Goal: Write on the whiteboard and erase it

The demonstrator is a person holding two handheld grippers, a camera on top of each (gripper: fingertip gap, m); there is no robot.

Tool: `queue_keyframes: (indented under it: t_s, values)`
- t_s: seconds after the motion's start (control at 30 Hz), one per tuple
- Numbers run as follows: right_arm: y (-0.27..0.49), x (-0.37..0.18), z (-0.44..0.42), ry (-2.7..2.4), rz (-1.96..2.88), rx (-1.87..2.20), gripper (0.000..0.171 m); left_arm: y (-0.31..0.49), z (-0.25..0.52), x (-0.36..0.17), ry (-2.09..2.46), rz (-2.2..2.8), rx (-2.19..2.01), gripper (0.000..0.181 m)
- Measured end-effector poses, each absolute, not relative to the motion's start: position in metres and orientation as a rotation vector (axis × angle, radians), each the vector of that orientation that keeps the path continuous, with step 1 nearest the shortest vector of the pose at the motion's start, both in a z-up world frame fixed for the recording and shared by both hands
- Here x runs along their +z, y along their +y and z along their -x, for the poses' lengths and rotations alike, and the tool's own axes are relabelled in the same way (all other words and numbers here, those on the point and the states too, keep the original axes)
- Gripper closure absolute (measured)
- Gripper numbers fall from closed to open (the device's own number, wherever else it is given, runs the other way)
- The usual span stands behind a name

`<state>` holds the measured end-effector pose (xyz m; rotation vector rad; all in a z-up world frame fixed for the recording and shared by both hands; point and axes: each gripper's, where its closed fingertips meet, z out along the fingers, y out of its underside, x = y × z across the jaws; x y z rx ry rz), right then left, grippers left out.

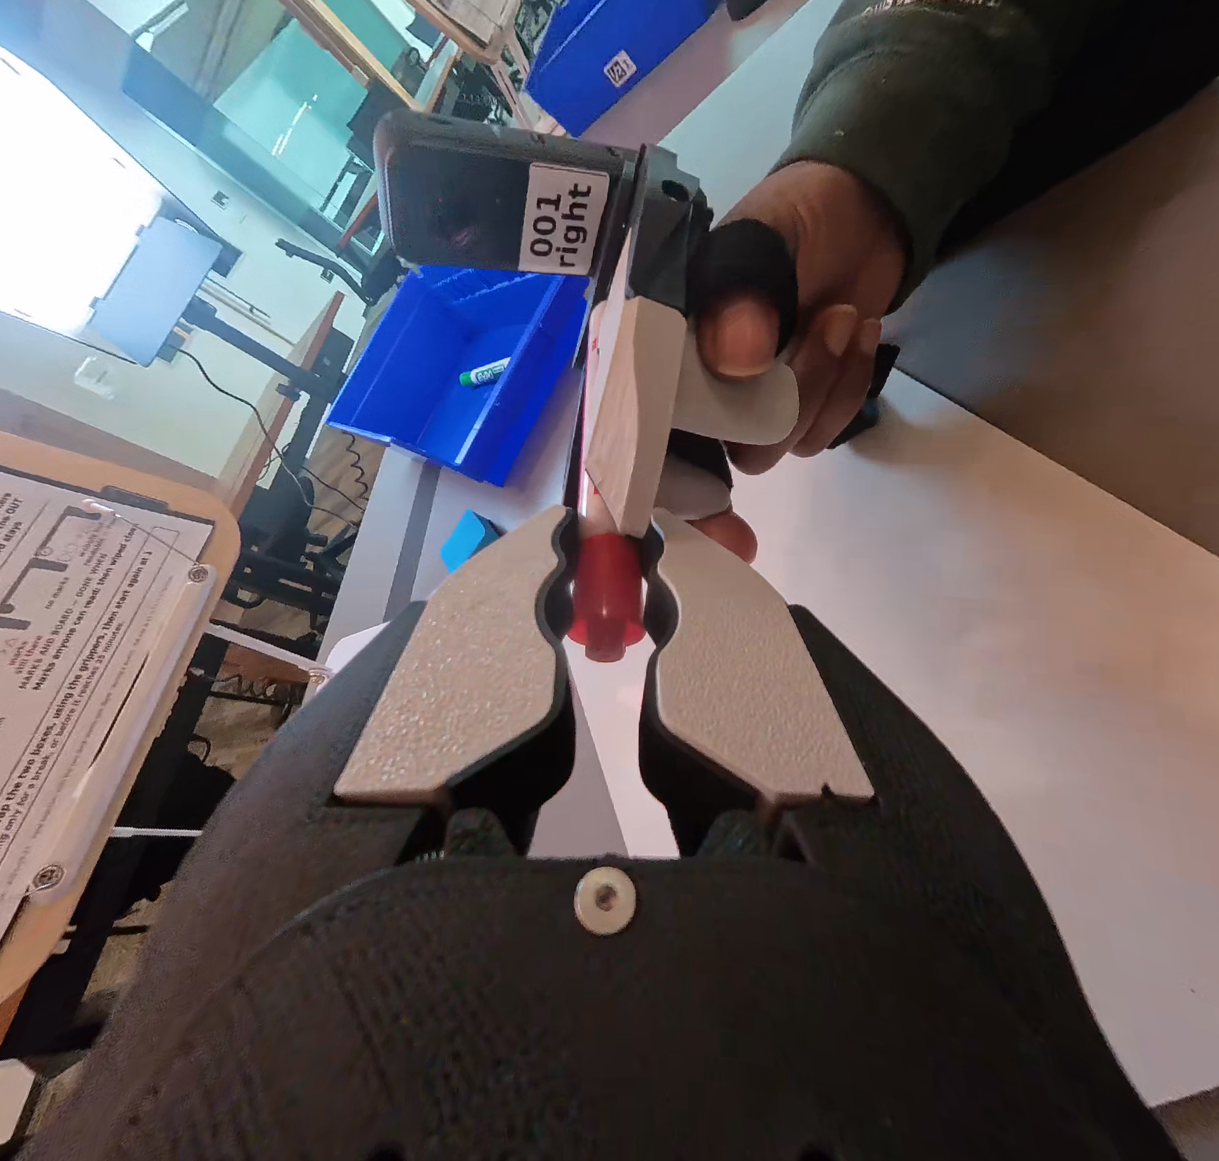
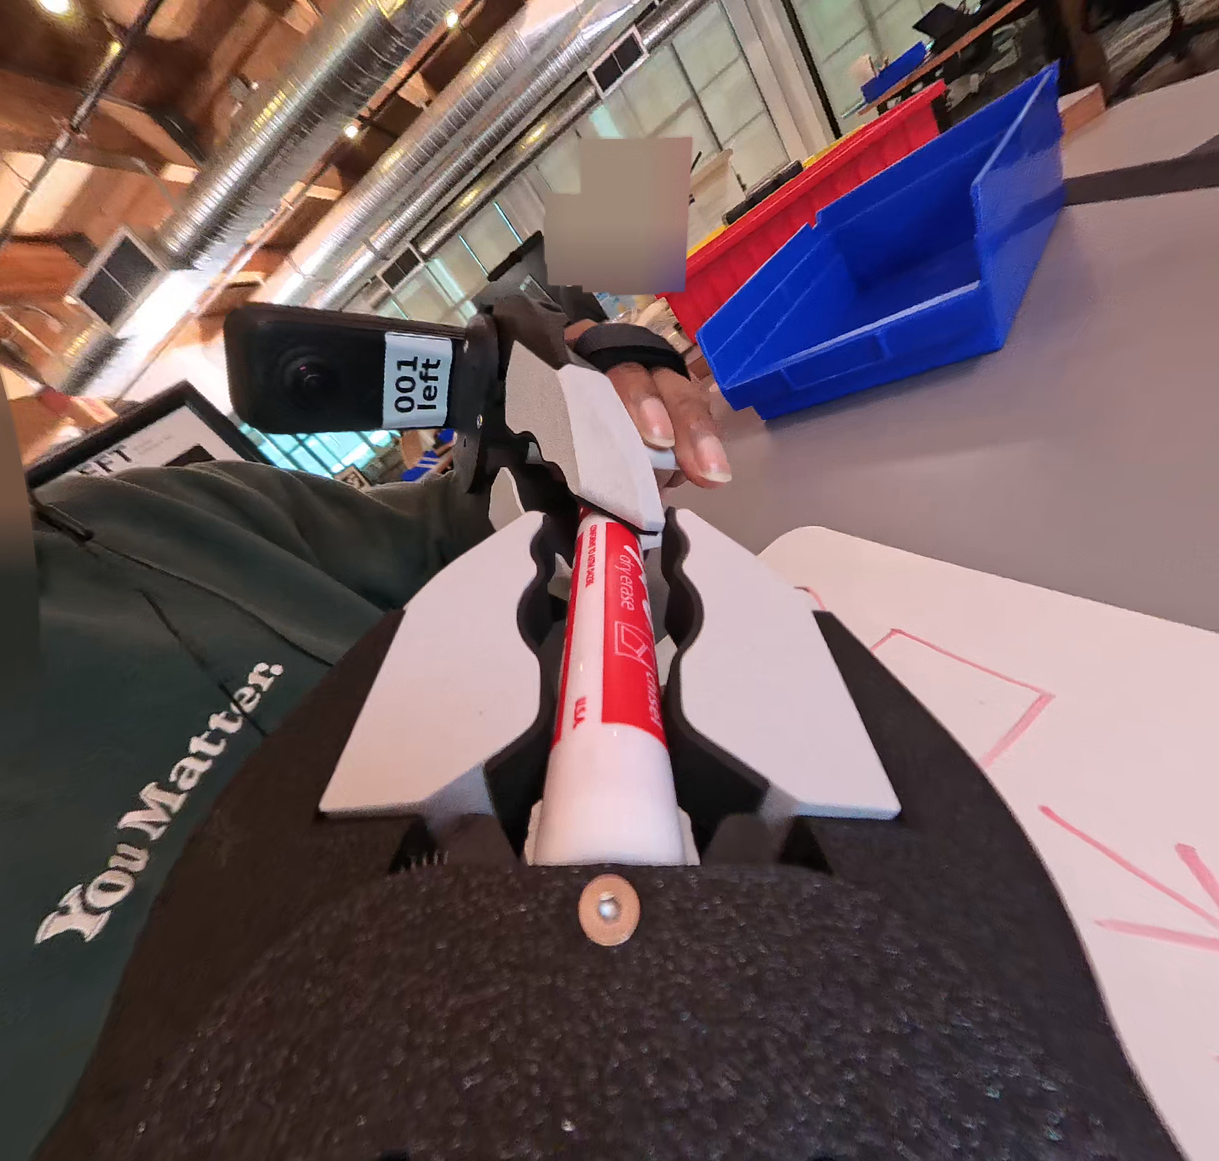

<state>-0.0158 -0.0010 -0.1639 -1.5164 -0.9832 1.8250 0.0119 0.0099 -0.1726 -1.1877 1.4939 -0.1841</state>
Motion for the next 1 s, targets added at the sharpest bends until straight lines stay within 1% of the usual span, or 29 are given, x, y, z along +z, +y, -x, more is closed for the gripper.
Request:
queue_keyframes:
  t_s: [0.13, 0.23, 0.27, 0.43, 0.57, 0.63, 0.7, 0.77, 0.83, 0.87, 0.93, 1.0]
  values:
    - [0.006, -0.156, 0.012, -0.984, 1.494, 1.859, 0.137, 0.016, -0.017, -0.168, 1.459, 1.182, -0.195, 0.163]
    - [0.01, -0.147, 0.007, -0.979, 1.441, 1.87, 0.137, 0.02, -0.013, -0.149, 1.363, 1.164, -0.2, 0.155]
    - [0.012, -0.147, 0.004, -0.96, 1.439, 1.878, 0.137, 0.02, -0.009, -0.147, 1.353, 1.171, -0.208, 0.155]
    - [0.015, -0.157, 0.004, -0.952, 1.486, 1.914, 0.137, 0.014, -0.005, -0.158, 1.39, 1.184, -0.199, 0.163]
    - [0.006, -0.161, 0.008, -1.032, 1.514, 1.936, 0.136, 0.006, -0.002, -0.161, 1.427, 1.211, -0.256, 0.165]
    - [0.004, -0.17, 0.01, -1.193, 1.538, 1.749, 0.119, 0.004, 0.003, -0.163, 1.447, 1.237, -0.298, 0.165]
    - [0.015, -0.176, 0.006, -1.33, 1.519, 1.416, 0.113, 0.0, 0.009, -0.166, 1.476, 1.274, -0.401, 0.165]
    - [0.018, -0.185, 0.002, -1.49, 1.46, 1.097, 0.118, -0.001, 0.013, -0.168, 1.486, 1.289, -0.458, 0.165]
    - [0.011, -0.202, 0.002, -1.663, 1.425, 0.878, 0.123, -0.005, 0.012, -0.175, 1.524, 1.309, -0.499, 0.165]
    - [0.006, -0.212, 0.003, -1.733, 1.414, 0.809, 0.129, -0.006, 0.01, -0.179, 1.539, 1.315, -0.501, 0.165]
    - [0.0, -0.223, 0.006, -1.798, 1.376, 0.727, 0.151, -0.007, 0.007, -0.187, 1.574, 1.328, -0.489, 0.165]
    - [0.001, -0.229, 0.005, -1.826, 1.366, 0.659, 0.151, -0.009, 0.006, -0.192, 1.595, 1.339, -0.493, 0.165]
